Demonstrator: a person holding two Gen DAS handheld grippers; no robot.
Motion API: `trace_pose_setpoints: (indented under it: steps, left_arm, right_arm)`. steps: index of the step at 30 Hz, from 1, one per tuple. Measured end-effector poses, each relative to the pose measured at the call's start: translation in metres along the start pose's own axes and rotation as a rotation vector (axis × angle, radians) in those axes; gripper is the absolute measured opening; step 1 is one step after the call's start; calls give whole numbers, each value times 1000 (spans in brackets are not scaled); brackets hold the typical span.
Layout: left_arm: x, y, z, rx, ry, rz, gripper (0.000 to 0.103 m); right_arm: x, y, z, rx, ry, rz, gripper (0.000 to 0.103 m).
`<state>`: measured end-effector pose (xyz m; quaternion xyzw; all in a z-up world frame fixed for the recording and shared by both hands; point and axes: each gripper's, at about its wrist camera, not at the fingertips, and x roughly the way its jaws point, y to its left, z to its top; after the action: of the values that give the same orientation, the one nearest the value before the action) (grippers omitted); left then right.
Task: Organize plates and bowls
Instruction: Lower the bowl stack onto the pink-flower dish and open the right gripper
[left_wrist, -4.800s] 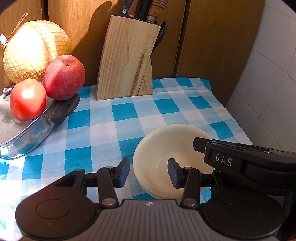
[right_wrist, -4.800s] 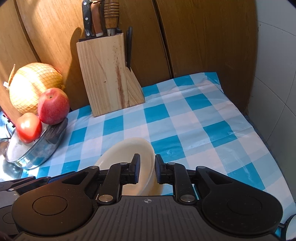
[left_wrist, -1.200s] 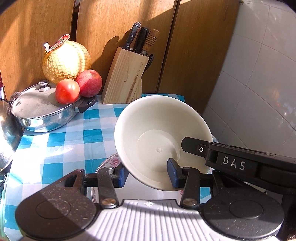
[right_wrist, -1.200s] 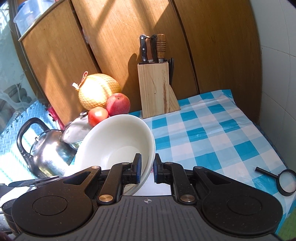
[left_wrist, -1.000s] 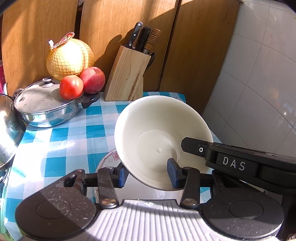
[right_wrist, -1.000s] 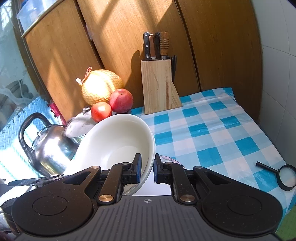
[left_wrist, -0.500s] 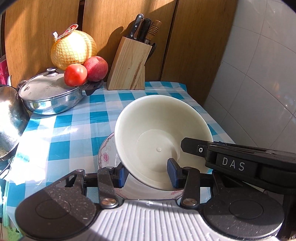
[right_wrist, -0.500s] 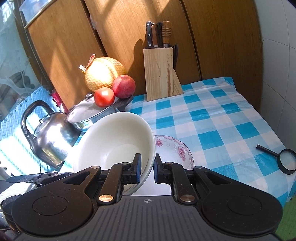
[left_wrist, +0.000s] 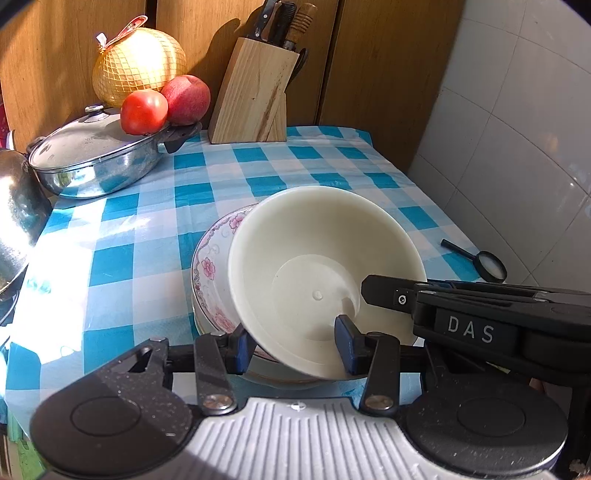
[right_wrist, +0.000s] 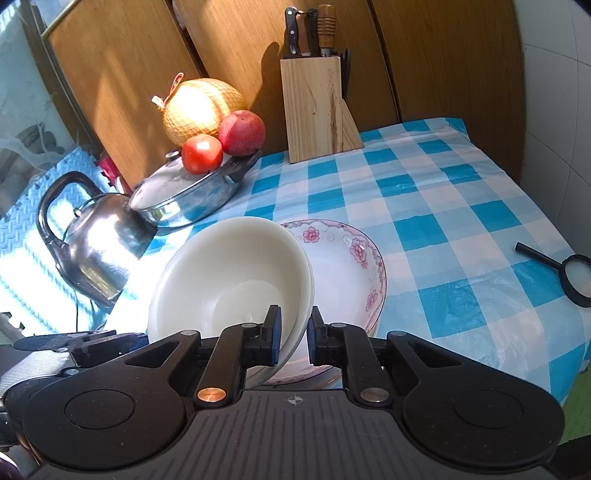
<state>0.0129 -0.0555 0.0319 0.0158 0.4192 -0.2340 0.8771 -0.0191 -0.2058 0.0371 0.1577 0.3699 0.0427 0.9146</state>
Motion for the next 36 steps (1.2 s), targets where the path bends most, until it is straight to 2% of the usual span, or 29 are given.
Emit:
trace_pose_setpoints:
  steps: [19, 23, 27, 31, 36]
  left_arm:
    - [37, 4, 17, -17, 50, 21, 38]
    - [39, 4, 17, -15, 55, 23, 38]
    - [35, 4, 16, 10, 18, 72, 38]
    - [30, 8, 17, -1, 2, 79, 43]
    - [23, 13, 11, -8, -8, 101, 44]
  right_arm:
    - [37, -19, 13, 51, 57, 12, 22]
    - [42, -21, 12, 61, 65, 0, 27]
    - [38, -22, 12, 54, 30, -29, 37]
    - [31, -24, 11, 54, 3, -48, 38]
    - [19, -22, 7, 40, -35, -70, 39]
